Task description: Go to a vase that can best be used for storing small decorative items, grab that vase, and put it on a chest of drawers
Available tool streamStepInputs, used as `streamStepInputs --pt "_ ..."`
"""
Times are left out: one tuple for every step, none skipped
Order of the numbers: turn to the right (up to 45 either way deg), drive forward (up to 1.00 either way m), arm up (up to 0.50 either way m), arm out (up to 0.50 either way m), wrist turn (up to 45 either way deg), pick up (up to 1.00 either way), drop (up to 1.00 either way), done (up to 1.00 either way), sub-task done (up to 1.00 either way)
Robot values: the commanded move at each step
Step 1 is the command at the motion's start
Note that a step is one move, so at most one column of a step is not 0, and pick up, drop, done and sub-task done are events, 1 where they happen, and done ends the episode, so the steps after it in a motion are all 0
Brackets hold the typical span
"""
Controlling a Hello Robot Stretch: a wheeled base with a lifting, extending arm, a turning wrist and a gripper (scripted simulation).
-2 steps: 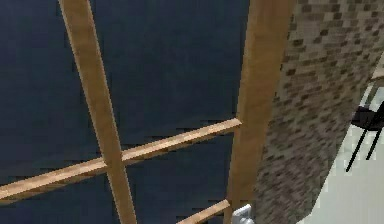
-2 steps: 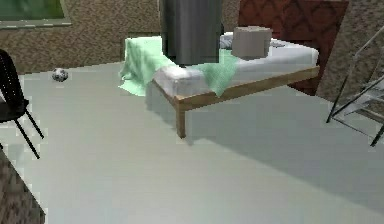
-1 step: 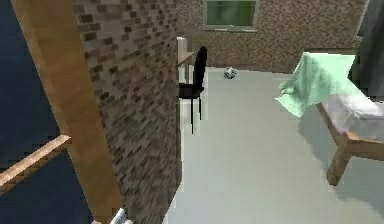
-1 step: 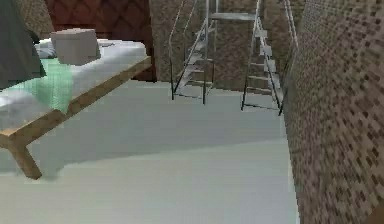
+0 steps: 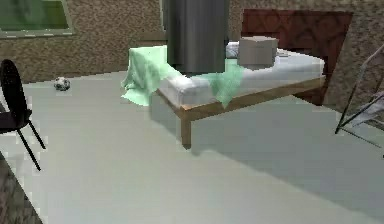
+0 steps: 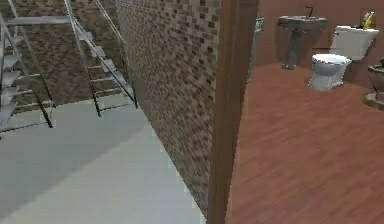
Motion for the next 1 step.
streamStepInputs --pt "45.0 0.00 0.00 0.00 0.0 0.00 0.00 0.00 0.00"
